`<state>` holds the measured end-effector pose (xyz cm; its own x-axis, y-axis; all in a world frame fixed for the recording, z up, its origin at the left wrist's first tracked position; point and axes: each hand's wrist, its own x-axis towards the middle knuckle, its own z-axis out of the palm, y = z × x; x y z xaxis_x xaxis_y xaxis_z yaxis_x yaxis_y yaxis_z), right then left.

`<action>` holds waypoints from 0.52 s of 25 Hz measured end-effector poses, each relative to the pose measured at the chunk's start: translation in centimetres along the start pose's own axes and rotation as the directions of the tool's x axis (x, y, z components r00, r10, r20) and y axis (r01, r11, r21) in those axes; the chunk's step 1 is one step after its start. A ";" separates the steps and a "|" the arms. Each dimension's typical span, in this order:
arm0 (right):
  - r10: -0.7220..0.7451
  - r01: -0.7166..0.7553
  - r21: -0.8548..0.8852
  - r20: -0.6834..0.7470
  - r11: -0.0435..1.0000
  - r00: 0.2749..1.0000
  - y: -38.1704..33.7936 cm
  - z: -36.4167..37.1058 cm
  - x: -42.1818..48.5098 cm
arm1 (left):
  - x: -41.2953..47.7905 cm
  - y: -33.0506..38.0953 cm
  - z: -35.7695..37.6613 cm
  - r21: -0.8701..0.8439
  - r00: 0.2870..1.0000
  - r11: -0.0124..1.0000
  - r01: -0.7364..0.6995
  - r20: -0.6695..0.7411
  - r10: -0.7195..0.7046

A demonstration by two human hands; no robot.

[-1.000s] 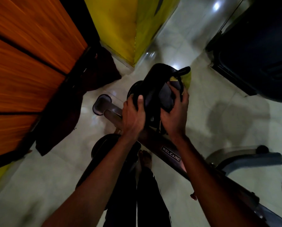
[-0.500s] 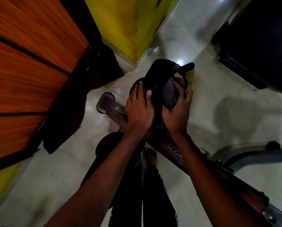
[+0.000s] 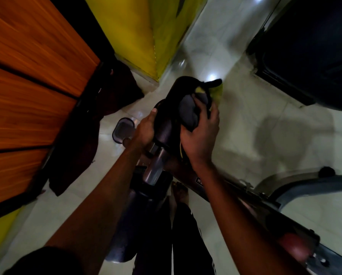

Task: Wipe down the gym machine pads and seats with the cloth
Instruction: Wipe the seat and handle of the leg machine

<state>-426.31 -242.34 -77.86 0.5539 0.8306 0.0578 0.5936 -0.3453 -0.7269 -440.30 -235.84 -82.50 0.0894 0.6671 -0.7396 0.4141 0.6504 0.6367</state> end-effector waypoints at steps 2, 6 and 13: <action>0.053 -0.059 0.113 0.053 0.992 0.997 0.9 0.0 -1.7 | -0.7 1.1 -0.6 0.243 0.972 0.960 -0.142 -0.148 0.181; 0.154 -0.149 0.247 -0.002 0.958 0.988 1.7 0.3 -0.8 | -4.8 4.2 1.2 0.349 0.984 0.935 -0.059 -0.139 0.114; 0.371 -0.331 0.313 -0.075 0.890 0.926 1.4 0.5 0.0 | -2.9 2.4 1.9 0.287 0.985 0.951 -0.118 -0.085 0.148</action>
<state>-425.82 -242.57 -79.22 0.7765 0.6082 -0.1648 0.1620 -0.4455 -0.8805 -437.81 -236.91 -79.25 0.0722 0.7842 -0.6163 0.6429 0.4358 0.6299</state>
